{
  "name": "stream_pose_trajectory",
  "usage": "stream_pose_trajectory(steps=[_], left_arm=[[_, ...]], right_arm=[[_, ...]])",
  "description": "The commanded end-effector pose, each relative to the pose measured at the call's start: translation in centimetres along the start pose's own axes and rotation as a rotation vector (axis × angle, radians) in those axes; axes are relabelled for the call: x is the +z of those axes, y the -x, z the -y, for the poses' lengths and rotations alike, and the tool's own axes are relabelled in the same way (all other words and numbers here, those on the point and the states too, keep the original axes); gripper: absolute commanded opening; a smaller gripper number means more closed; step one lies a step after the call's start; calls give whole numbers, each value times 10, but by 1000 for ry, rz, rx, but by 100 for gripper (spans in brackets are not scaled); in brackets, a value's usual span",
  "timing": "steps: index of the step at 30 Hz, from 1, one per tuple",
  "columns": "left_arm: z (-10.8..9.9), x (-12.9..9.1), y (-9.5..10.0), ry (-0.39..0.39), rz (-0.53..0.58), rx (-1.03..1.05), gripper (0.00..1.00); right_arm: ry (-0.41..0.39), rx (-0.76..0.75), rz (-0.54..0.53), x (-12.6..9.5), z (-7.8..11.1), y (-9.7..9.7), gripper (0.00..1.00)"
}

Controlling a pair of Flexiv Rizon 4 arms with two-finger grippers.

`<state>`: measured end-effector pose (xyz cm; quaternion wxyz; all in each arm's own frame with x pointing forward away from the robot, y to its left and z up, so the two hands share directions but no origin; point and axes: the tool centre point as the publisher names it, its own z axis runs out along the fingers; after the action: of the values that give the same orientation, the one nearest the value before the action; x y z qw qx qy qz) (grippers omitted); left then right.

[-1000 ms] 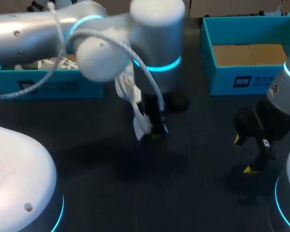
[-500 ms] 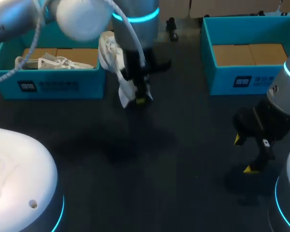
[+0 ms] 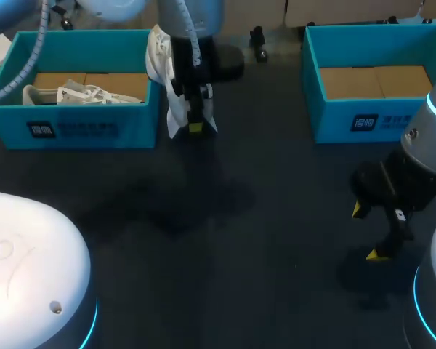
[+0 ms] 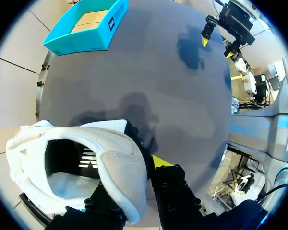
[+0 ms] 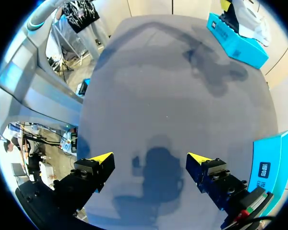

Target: Take the shoe out of the shoebox, open the shoe tongue, remove and reinsert the insole, then place the shoe into the shoebox

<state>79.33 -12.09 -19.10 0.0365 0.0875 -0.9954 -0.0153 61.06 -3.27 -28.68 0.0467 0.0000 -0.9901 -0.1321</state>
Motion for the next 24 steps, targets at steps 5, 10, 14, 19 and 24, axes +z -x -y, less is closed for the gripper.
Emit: stream_pose_trajectory(steps=[5, 10, 14, 19, 24], left_arm=[[-1, -1, 0, -1, 1, 0, 0], [-6, -3, 17, -1, -4, -10, 0], [-21, -19, 50, -22, 59, 10, 0], [-40, -41, 89, -56, 82, 12, 0], [-58, -56, 129, -68, 71, -24, 0]], right_arm=[[-1, 0, 0, 1, 0, 0, 100], [-1, 0, 0, 1, 0, 0, 100], [-1, 0, 0, 1, 0, 0, 100], [-1, 0, 0, 1, 0, 0, 100], [-1, 0, 0, 1, 0, 0, 100]])
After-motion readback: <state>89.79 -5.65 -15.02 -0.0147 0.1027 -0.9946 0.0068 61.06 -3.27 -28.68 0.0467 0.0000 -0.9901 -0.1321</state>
